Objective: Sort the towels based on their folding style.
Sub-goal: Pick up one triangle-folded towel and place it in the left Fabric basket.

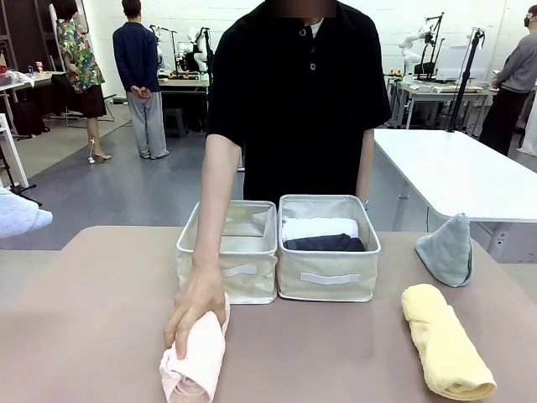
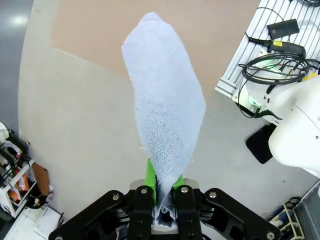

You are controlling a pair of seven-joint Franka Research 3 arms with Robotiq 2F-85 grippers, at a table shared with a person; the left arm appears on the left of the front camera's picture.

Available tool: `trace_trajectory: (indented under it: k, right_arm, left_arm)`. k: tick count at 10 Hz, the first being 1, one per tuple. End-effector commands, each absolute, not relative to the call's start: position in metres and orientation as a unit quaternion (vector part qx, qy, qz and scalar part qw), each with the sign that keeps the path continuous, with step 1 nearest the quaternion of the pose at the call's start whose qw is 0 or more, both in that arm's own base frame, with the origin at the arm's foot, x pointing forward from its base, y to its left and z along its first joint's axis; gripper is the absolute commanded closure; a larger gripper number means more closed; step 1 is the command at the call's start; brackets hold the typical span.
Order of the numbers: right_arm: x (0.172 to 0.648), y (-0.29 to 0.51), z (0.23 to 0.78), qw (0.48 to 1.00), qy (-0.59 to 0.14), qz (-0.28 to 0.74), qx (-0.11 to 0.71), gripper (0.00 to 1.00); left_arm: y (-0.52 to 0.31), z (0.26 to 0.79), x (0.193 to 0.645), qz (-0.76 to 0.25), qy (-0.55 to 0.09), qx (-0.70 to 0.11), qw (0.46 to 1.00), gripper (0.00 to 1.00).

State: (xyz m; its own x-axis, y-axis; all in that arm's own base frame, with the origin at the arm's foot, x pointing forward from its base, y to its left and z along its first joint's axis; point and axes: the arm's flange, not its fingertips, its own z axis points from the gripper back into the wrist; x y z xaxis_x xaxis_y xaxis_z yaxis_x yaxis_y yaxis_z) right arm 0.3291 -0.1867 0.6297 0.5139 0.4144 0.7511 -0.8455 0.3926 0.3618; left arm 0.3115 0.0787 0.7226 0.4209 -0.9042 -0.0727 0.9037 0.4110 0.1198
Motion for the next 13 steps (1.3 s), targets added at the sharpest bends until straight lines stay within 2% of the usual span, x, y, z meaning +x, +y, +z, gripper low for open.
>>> trace_trajectory:
  k: [1,4,6,7,11,13]
  right_arm:
    - [0.329,-0.187,0.631,0.777,-0.294,0.405,0.381,0.00]
    - [0.329,-0.187,0.631,0.777,-0.294,0.405,0.381,0.00]
    - [0.329,-0.187,0.631,0.777,-0.294,0.405,0.381,0.00]
    - [0.329,-0.187,0.631,0.777,-0.294,0.405,0.381,0.00]
    - [0.329,-0.187,0.631,0.777,-0.294,0.405,0.381,0.00]
    - [0.329,-0.187,0.631,0.777,-0.294,0.405,0.381,0.00]
  left_arm:
    - [0.083,0.722,0.315,-0.543,-0.013,0.069,0.837,0.86]
    - [0.078,0.718,0.325,-0.556,-0.024,0.063,0.828,0.86]
    - [0.050,0.739,0.346,-0.573,-0.092,0.089,0.810,0.86]
    - [0.017,0.757,0.363,-0.605,-0.101,0.114,0.782,0.86]
    - [-0.093,0.763,0.451,-0.695,-0.072,0.111,0.707,0.86]
    - [-0.120,0.751,0.470,-0.717,-0.064,0.081,0.690,0.86]
